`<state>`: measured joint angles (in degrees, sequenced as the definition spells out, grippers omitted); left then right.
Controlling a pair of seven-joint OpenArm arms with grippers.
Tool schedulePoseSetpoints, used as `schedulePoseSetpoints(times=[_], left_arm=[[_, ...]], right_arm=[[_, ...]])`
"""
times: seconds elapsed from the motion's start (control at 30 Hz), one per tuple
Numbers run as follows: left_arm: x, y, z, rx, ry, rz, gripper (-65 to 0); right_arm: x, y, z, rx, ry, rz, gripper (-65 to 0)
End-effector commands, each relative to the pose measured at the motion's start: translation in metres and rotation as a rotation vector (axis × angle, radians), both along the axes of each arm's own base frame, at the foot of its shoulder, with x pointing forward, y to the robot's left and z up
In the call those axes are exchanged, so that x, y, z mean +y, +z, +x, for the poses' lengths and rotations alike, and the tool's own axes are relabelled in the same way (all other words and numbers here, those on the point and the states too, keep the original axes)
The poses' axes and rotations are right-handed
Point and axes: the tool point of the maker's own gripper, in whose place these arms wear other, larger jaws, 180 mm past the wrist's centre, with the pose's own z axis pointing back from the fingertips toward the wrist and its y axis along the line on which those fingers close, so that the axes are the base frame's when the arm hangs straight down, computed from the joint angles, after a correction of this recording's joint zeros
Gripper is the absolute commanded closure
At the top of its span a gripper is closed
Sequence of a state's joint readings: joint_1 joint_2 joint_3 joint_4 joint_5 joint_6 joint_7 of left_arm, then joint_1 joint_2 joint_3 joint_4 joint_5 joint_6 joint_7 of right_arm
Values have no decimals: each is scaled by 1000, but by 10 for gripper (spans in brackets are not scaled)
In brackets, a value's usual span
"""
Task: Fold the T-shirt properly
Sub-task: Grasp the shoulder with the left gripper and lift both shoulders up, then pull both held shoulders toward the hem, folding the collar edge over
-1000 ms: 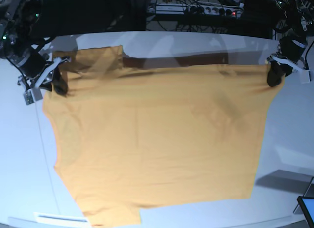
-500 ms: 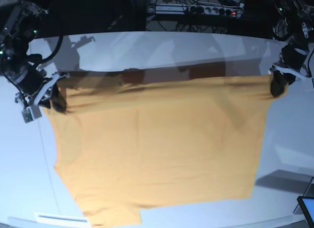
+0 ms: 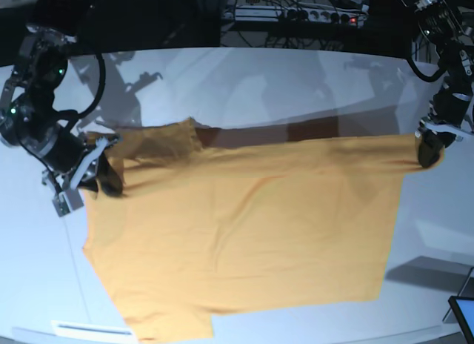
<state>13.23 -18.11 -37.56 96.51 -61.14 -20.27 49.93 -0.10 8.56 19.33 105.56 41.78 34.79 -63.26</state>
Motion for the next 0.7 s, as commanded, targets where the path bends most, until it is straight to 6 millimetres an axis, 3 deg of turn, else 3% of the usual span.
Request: schedulePoseSetpoints(times=[0.0,0.13,0.5,0.67], left_arm=[[8,13,6,-43,18,10,0],[16,6,9,-36,47,-21,0],[38,32,29,-73,77,9,0],[29,14,46,-20,32,-4,0]], right_arm=[[-3,12,9,-44,-5,8,-3],[-4,10,21,-34,-10,28,-3],[-25,18,41,-49,-25,-3,-3],[-30,6,44,-8,-34,8,-3]])
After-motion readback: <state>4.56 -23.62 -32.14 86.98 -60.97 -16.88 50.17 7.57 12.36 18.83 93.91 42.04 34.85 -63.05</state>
